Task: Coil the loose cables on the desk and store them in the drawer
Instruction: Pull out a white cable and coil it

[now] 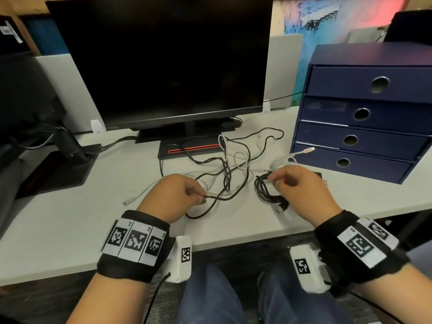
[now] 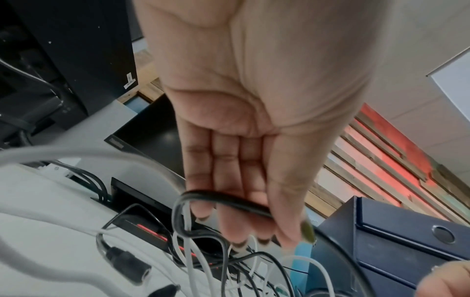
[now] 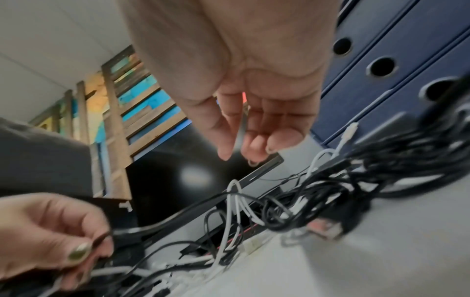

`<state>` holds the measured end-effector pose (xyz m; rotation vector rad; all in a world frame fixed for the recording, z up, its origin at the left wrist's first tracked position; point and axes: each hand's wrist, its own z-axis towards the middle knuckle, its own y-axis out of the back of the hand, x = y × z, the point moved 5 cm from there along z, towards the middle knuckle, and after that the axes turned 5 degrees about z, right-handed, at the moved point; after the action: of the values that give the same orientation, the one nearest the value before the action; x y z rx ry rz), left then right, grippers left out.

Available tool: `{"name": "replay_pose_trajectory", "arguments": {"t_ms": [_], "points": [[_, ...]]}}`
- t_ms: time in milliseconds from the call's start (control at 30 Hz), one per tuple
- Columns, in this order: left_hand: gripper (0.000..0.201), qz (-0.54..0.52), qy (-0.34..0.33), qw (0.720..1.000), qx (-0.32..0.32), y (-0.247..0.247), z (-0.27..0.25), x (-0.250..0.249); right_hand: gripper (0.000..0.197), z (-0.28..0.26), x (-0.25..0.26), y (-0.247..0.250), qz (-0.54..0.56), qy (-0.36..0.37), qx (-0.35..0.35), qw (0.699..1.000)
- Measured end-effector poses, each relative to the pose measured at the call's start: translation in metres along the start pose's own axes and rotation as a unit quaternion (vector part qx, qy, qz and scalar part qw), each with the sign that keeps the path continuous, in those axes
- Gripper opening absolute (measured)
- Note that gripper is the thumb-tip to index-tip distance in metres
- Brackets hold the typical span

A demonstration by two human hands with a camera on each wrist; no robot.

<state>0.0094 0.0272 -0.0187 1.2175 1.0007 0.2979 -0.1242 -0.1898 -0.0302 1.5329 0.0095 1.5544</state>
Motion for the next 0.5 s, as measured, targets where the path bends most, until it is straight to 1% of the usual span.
{"name": "replay_pose_trajectory", "arguments": {"t_ms": [100, 200, 267, 300, 400, 500], "points": [[0.011, -0.003, 0.010, 0.999, -0.041, 0.011, -0.001, 0.004, 0.033, 0.007, 0.013, -0.027, -0.067, -0.004, 0.073, 0.995], [0.012, -0.024, 0.037, 0.990, -0.137, 0.026, -0.002, 0.012, 0.040, 0.018, 0.023, -0.045, -0.150, 0.002, 0.120, 0.981], [0.009, -0.045, 0.064, 0.978, -0.196, 0.034, -0.002, 0.021, 0.039, 0.024, 0.031, -0.057, -0.193, 0.014, 0.160, 0.968], [0.008, -0.054, 0.078, 0.973, -0.212, 0.036, -0.002, 0.026, 0.037, 0.025, 0.035, -0.062, -0.204, 0.014, 0.177, 0.963], [0.013, -0.086, 0.107, 0.964, -0.229, 0.041, -0.002, 0.041, 0.035, 0.026, 0.043, -0.081, -0.226, 0.012, 0.227, 0.947], [0.014, -0.079, 0.119, 0.958, -0.248, 0.047, -0.003, 0.052, 0.035, 0.024, 0.043, -0.101, -0.273, 0.004, 0.266, 0.925]]}}
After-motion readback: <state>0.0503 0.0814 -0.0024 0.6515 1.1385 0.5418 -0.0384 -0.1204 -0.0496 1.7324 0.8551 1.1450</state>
